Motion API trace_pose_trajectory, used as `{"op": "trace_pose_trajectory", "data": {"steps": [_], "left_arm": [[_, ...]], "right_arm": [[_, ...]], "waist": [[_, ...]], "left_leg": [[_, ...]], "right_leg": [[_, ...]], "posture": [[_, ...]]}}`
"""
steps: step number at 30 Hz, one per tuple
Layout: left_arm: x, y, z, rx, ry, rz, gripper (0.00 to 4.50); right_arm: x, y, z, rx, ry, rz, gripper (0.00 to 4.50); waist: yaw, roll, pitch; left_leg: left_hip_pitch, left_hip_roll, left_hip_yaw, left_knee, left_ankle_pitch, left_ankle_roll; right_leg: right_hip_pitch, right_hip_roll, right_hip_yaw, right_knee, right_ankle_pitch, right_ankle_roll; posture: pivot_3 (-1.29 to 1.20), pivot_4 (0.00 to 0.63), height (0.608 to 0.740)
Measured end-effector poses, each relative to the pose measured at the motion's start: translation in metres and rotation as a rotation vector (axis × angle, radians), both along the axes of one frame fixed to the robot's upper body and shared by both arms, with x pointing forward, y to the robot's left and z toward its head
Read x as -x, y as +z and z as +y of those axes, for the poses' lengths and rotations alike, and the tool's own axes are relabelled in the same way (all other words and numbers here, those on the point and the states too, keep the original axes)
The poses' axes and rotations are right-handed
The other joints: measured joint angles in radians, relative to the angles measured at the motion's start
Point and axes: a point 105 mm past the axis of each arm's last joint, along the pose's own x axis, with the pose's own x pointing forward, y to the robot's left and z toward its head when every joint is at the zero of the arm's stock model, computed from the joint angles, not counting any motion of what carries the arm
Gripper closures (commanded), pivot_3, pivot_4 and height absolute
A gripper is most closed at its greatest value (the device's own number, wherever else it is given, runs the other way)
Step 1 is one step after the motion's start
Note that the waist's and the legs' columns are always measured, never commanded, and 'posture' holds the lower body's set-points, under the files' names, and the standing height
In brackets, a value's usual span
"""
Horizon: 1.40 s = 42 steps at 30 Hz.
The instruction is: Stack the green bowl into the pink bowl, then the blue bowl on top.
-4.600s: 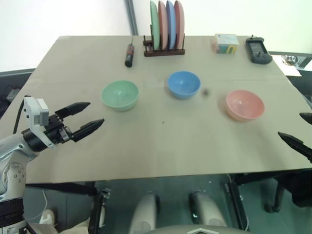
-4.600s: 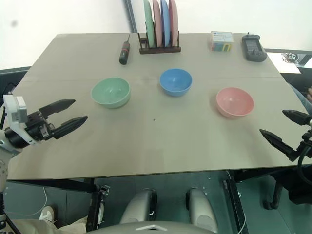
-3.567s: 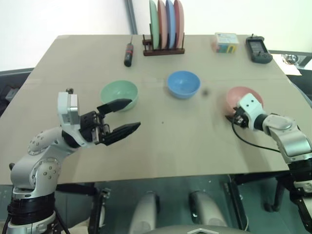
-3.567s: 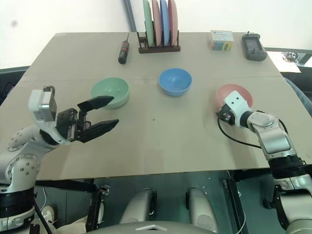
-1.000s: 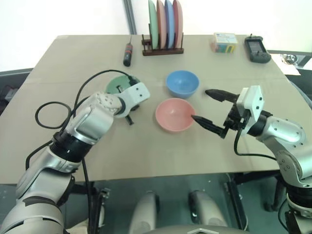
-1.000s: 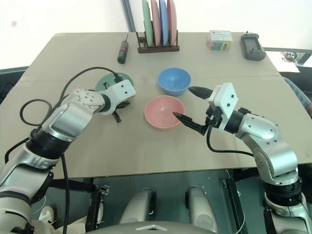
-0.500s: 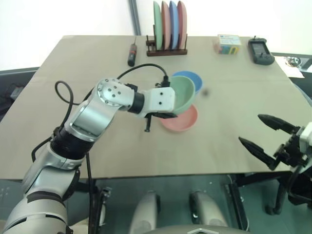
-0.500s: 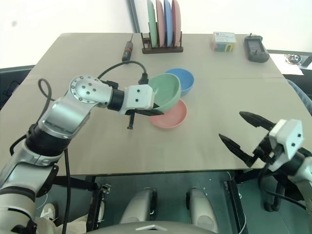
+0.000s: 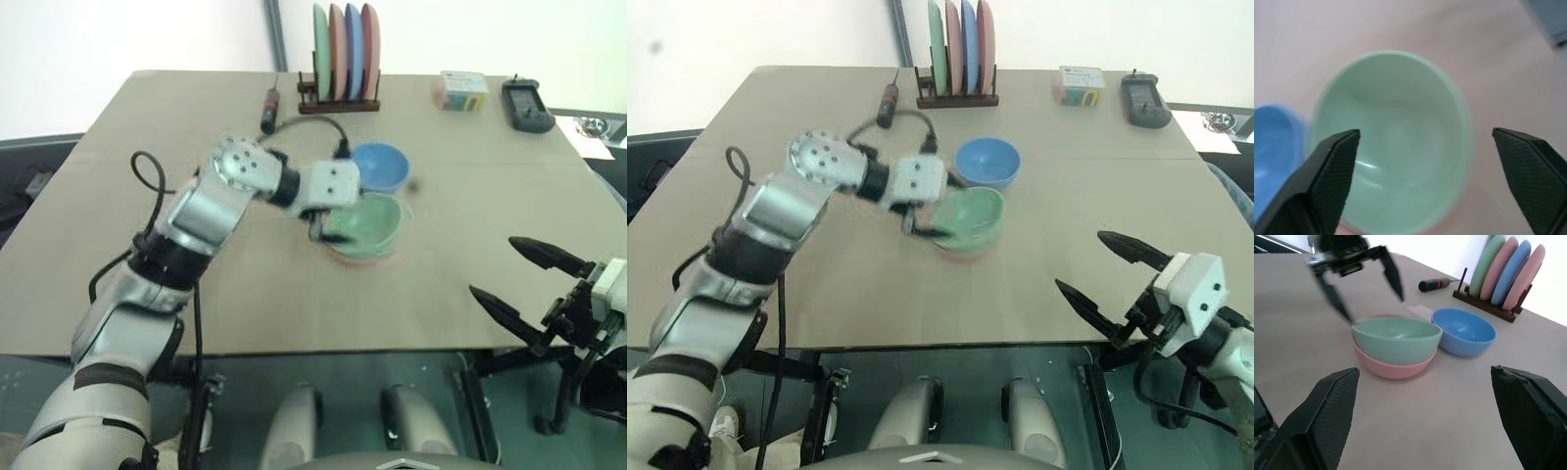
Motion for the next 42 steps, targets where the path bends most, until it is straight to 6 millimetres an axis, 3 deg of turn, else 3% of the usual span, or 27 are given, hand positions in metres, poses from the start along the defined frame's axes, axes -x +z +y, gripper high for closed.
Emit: {"op": "trace_pose_trajectory", "data": {"steps": [3,6,13,19,22,25,31,34,42], "left_arm": [[-0.027,0.014,0.020,-0.069,0.070,-0.163,0.02],[-0.050,0.005,0.029,-0.176,0.092,-0.250,0.02],[-0.081,-0.013,0.005,-0.288,0.073,-0.385,0.02],[-0.085,-0.046,-0.018,-0.363,0.043,-0.416,0.02],[-0.086,-0.051,-0.022,-0.388,0.030,-0.434,0.02],[-0.087,-0.049,-0.027,-0.432,0.014,-0.473,0.76],[-0.088,-0.058,-0.026,-0.506,-0.006,-0.491,3.35],[-0.088,-0.060,-0.025,-0.516,-0.004,-0.483,4.39],[-0.082,-0.055,-0.023,-0.440,-0.035,-0.419,4.39]], "right_arm": [[-0.003,0.001,0.005,-0.006,0.013,-0.008,0.00],[-0.012,0.008,0.012,0.003,0.040,-0.047,0.00],[-0.026,0.005,0.021,0.016,0.066,-0.051,0.00],[-0.028,0.000,0.017,0.034,0.035,-0.043,0.00],[-0.027,-0.003,0.014,0.038,0.016,-0.038,0.00],[-0.027,-0.004,0.013,0.038,0.005,-0.035,0.00],[-0.026,-0.005,0.011,0.028,-0.018,-0.033,0.00],[-0.025,-0.006,0.012,0.028,-0.023,-0.032,0.00],[-0.023,-0.005,0.012,0.032,-0.022,-0.037,0.00]], "waist": [[-0.006,0.000,0.000],[-0.001,0.000,0.000],[0.009,-0.003,0.002],[0.004,-0.004,0.002],[-0.001,-0.004,0.002],[-0.002,-0.004,0.002],[0.000,-0.004,0.002],[0.000,-0.004,0.002],[-0.003,-0.004,0.002]], "left_leg": [[0.000,0.000,0.001,-0.001,0.000,0.000],[-0.002,0.000,0.001,-0.001,0.000,0.000],[-0.005,-0.002,-0.001,-0.001,0.000,0.000],[-0.005,-0.002,-0.001,-0.001,0.000,0.000],[-0.004,-0.002,-0.001,-0.002,0.000,0.000],[-0.004,-0.002,-0.001,-0.002,0.000,0.000],[-0.004,-0.002,-0.001,-0.002,0.000,0.000],[-0.004,-0.002,-0.001,-0.002,0.000,0.000],[-0.004,-0.002,-0.001,-0.002,0.000,0.000]], "right_leg": [[0.000,0.000,0.001,0.000,0.000,0.000],[-0.001,0.000,0.001,-0.001,0.000,0.000],[-0.001,-0.001,0.000,-0.005,0.003,0.004],[-0.001,-0.001,0.000,-0.005,0.002,0.005],[-0.001,-0.001,0.000,-0.005,0.002,0.005],[-0.001,-0.001,0.000,-0.004,0.002,0.005],[-0.001,-0.001,0.000,-0.004,0.002,0.005],[-0.001,-0.001,0.000,-0.004,0.002,0.005],[-0.001,-0.001,0.000,-0.003,0.002,0.005]], "posture": [[0.00,0.150,0.740],[0.00,0.150,0.740],[0.00,0.150,0.740],[0.00,0.150,0.740],[0.00,0.150,0.740],[0.00,0.150,0.740],[0.00,0.150,0.740],[0.00,0.150,0.740],[0.00,0.150,0.740]]}}
